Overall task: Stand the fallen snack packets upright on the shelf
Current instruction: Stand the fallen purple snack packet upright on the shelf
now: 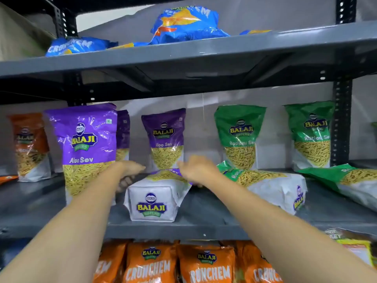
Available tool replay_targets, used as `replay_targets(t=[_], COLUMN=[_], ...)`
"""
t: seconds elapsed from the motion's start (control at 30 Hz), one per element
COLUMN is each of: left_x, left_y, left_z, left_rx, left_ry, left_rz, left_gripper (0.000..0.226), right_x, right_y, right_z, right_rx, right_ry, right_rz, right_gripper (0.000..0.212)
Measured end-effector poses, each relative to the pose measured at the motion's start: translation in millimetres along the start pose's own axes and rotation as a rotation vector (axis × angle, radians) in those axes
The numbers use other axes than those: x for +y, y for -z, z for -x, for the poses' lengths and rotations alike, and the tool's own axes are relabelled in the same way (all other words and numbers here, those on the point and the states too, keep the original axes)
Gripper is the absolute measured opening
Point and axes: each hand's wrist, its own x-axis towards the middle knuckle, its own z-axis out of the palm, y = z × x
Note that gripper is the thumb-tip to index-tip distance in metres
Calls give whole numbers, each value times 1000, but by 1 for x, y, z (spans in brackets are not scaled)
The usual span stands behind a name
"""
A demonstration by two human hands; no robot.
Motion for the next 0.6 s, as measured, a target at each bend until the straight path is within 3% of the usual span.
replay_targets(t=[0.1,0.2,0.3,0.43,0.6], left_x=[-14,-9,-5,-21,-27], left_y=[-12,-18,-19,-20,-17], left_z=[6,18,24,25,29], left_rx=[-125,-78,-64,-55,7], left_ry=[10,-108,-128,-74,-151], left_rz=[157,238,293,451,754], left_gripper=[56,53,23,25,21], right_x=[-3,1,0,-1,-2], right_y=[-24,-35,-41,-37,-35], right_z=[6,7,9,16,27], right_rx=[-400,-480,-427,-290,-107], right_ry=[-258,-364,-388,-276,-143], right_rz=[-148,-415,-771,-861,-947], right_gripper=[78,92,75,50,27])
